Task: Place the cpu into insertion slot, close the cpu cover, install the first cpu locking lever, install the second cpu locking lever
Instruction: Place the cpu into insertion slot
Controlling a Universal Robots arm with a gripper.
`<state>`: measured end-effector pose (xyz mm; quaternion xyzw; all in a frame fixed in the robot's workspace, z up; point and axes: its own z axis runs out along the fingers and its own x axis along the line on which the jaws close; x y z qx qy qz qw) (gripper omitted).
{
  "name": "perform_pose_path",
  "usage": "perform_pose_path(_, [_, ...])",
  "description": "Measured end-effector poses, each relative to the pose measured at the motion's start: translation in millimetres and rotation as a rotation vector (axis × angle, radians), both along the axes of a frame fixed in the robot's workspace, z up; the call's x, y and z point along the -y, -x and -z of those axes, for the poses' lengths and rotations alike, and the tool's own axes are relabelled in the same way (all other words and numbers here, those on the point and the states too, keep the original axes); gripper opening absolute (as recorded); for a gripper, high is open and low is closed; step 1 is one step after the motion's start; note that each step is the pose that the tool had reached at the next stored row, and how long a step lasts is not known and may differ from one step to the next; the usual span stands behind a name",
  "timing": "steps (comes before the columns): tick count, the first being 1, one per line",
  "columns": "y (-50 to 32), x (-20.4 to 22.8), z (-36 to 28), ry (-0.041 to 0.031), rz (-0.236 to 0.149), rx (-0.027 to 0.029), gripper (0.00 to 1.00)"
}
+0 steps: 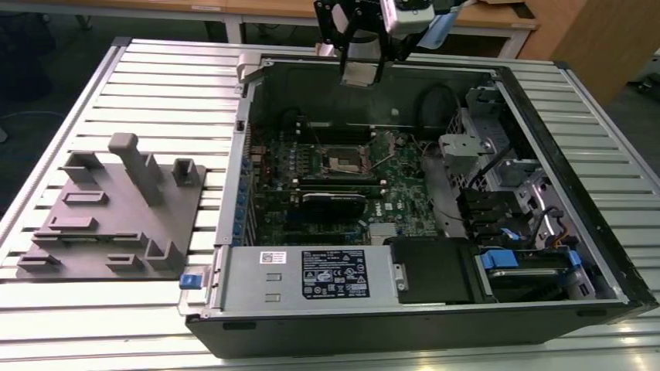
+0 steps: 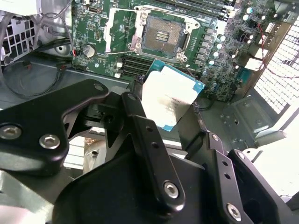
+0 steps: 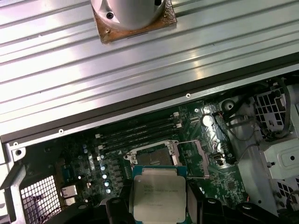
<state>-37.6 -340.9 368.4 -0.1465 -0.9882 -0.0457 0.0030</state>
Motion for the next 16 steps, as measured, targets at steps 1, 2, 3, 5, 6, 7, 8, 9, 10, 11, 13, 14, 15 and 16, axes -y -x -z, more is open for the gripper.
perform_pose_path(1, [0.0,0.0,0.0,0.0000,0.000,0.0000,0.54])
perform_pose_path(2, [0.0,0.0,0.0,0.0000,0.000,0.0000,0.54])
perform_pose_path(3, [0.0,0.0,0.0,0.0000,0.000,0.0000,0.54])
perform_pose_path(5, [0.0,0.0,0.0,0.0000,0.002,0.0000,0.54])
perform_pose_path(6, [0.0,0.0,0.0,0.0000,0.003,0.0000,0.54])
perform_pose_path(7, [0.0,0.0,0.0,0.0000,0.005,0.0000,0.54])
perform_pose_path(8, [0.0,0.0,0.0,0.0000,0.009,0.0000,0.54])
perform_pose_path(9, [0.0,0.0,0.0,0.0000,0.013,0.0000,0.54])
perform_pose_path(10, [0.0,0.0,0.0,0.0001,0.016,0.0000,0.54])
perform_pose_path(11, [0.0,0.0,0.0,0.0000,0.020,0.0000,0.54])
perform_pose_path(13, [0.0,0.0,0.0,0.0000,0.029,0.0000,0.54])
perform_pose_path(14, [0.0,0.0,0.0,0.0000,0.033,0.0000,0.54])
perform_pose_path(15, [0.0,0.0,0.0,0.0001,0.039,0.0000,0.54])
perform_pose_path(16, [0.0,0.0,0.0,0.0001,0.043,0.0000,0.54])
